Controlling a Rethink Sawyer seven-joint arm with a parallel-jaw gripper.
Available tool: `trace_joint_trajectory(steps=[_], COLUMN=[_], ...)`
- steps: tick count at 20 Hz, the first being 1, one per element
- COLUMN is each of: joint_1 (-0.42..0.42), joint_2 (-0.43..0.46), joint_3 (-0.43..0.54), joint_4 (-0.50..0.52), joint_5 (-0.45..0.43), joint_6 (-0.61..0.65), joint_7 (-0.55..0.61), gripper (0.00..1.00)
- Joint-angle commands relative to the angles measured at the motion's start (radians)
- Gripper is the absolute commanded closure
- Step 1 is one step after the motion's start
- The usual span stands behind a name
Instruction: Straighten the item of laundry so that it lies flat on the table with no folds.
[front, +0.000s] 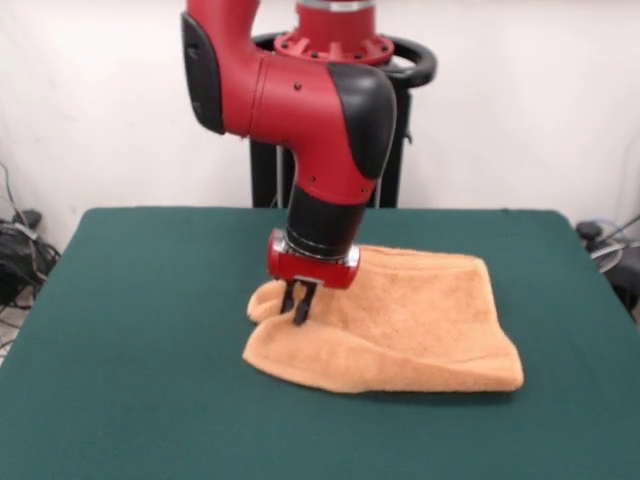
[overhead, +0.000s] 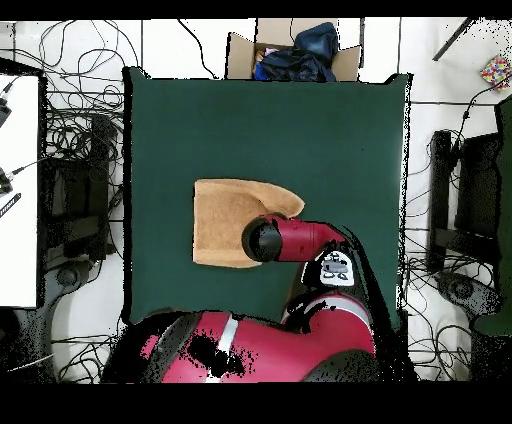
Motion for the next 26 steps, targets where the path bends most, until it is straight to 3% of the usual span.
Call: trace_joint_trajectory(steps=[1, 11, 13, 14, 17, 18, 22, 26], joint_1=[0.003, -0.059, -0.075, -0.095, -0.096, -0.072, 0.025, 0.046], joint_2=[0.134, 0.203, 0.200, 0.191, 0.132, 0.075, -0.150, -0.282], joint_3=[-0.054, 0.032, 0.055, 0.083, 0.102, 0.094, 0.044, 0.028], joint_4=[0.047, -0.012, 0.004, 0.024, 0.095, 0.130, 0.209, 0.289], joint_5=[0.020, -0.035, -0.042, -0.043, -0.041, -0.034, 0.029, 0.049], joint_6=[0.347, 0.289, 0.182, 0.140, -0.069, -0.137, 0.063, 0.110], joint_7=[0.091, 0.017, 0.034, 0.034, 0.125, 0.176, 0.201, 0.190], gripper=[1.00, 1.00, 1.00, 0.00, 0.00, 0.00, 0.00, 0.00])
